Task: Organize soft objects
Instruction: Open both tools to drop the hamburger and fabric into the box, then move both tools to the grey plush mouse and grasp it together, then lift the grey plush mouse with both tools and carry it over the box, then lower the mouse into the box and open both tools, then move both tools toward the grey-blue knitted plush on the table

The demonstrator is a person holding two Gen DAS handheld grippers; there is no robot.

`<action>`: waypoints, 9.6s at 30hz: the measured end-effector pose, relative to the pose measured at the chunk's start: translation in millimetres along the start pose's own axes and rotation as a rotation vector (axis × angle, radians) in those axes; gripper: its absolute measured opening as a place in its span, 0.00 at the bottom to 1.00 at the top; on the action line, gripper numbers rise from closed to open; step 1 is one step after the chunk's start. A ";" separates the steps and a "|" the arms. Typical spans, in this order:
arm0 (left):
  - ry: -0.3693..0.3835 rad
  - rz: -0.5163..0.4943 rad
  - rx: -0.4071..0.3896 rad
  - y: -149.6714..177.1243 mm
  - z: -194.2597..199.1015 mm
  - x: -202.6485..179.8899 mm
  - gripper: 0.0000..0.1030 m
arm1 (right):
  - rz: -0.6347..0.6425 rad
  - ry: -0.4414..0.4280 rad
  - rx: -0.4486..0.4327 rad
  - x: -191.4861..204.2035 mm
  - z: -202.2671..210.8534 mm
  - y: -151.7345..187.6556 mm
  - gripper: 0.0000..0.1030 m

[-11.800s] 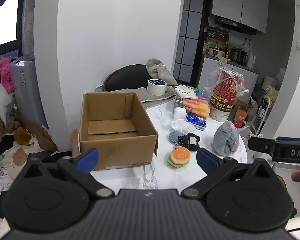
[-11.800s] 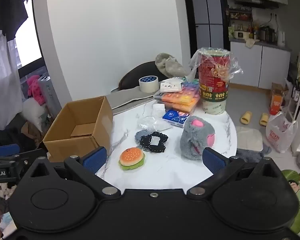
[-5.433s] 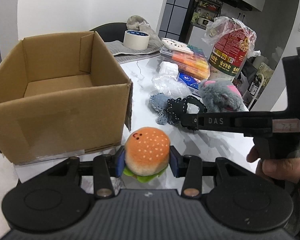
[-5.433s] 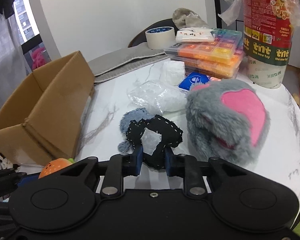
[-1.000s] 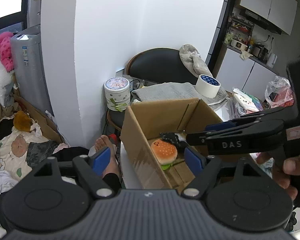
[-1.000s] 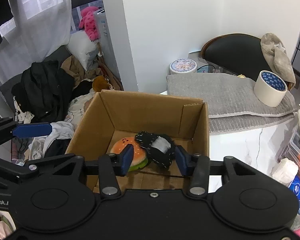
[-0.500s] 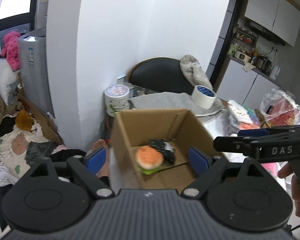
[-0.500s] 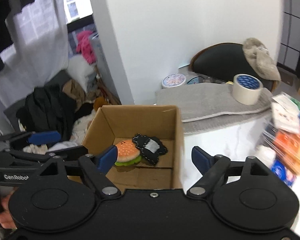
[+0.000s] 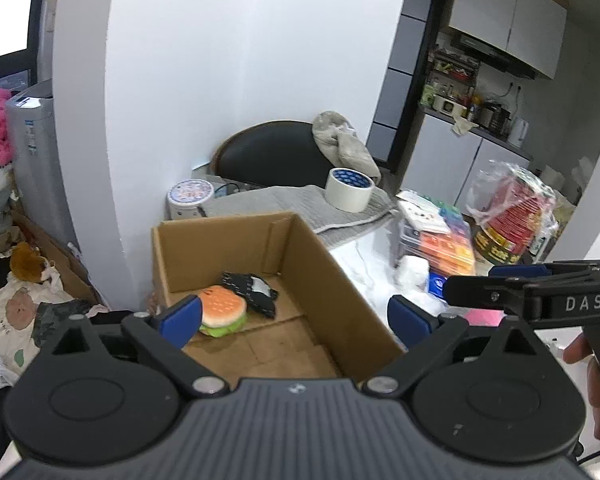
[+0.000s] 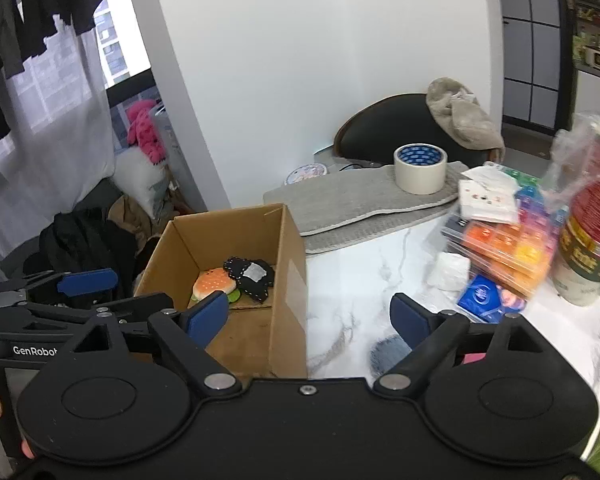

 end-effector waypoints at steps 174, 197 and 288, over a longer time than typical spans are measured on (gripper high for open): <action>0.271 0.145 -0.048 -12.1 -6.4 11.1 0.34 | -0.405 -0.330 -0.041 23.7 -24.2 -7.8 0.38; 0.183 0.112 0.124 13.3 -29.1 47.9 0.32 | -0.243 -0.290 0.161 87.3 -69.7 1.5 0.39; 0.186 -0.036 0.108 41.8 -72.5 -132.3 0.61 | -0.333 0.018 -0.058 -137.9 43.9 69.8 0.77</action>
Point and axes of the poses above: each gripper's, at about its wrist camera, not at the fingertips, and z roughly against the way its jaws point, x to its left, y to its underside, the point moved 7 cm from there along -z, roughly the way its jaws point, and after that the axes turned 3 degrees about -z, right-handed, at the moved point
